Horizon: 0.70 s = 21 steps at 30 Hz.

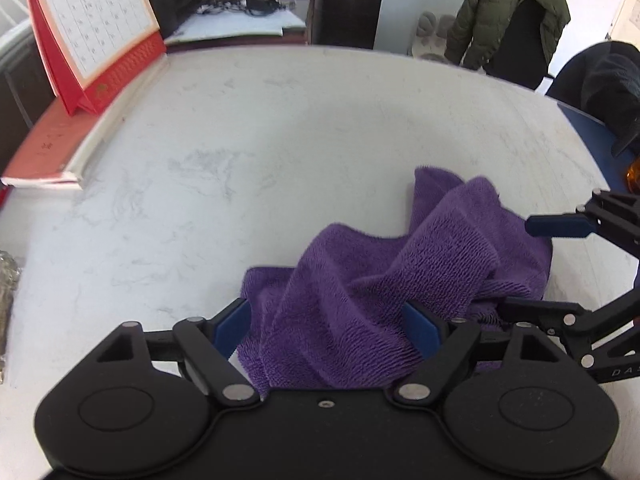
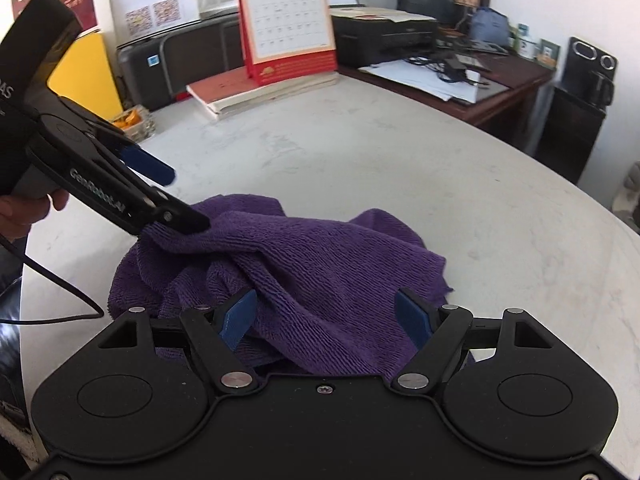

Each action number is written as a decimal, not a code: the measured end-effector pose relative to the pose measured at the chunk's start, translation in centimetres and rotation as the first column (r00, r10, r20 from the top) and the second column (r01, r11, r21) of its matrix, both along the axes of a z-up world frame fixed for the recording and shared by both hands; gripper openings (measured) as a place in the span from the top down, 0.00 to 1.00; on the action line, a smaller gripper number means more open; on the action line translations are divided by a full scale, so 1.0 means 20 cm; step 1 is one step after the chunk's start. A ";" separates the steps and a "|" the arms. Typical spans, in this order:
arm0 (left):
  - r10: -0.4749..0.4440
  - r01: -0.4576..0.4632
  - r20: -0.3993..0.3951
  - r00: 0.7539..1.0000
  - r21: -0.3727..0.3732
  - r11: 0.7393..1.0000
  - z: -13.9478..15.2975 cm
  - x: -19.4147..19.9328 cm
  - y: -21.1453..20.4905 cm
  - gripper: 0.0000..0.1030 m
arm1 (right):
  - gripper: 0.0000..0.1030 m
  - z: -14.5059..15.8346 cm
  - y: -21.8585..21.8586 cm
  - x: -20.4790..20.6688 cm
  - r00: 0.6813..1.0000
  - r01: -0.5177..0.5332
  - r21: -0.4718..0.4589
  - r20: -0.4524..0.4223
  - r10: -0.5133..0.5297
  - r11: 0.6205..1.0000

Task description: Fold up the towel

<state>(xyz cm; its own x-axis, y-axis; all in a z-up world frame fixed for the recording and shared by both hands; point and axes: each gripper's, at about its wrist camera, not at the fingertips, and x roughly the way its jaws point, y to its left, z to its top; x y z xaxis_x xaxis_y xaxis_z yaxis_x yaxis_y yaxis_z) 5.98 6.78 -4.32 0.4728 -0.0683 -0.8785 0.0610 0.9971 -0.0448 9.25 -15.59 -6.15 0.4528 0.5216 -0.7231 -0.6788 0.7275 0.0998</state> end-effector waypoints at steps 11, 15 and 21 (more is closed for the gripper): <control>0.010 -0.021 -0.081 0.997 -0.132 0.991 -0.03 0.02 0.04 0.84 | 0.50 -0.05 0.07 0.06 0.995 -0.089 0.010 -0.053 0.090 0.996; -0.004 -0.007 -0.054 0.999 -0.196 0.981 0.03 -0.02 0.03 0.90 | 0.77 -0.01 0.03 0.04 0.996 -0.068 0.049 -0.062 0.071 0.996; -0.029 0.030 0.009 1.000 -0.268 0.963 0.14 -0.07 -0.02 0.92 | 0.89 0.06 -0.05 0.01 0.998 -0.016 0.135 -0.065 0.025 0.991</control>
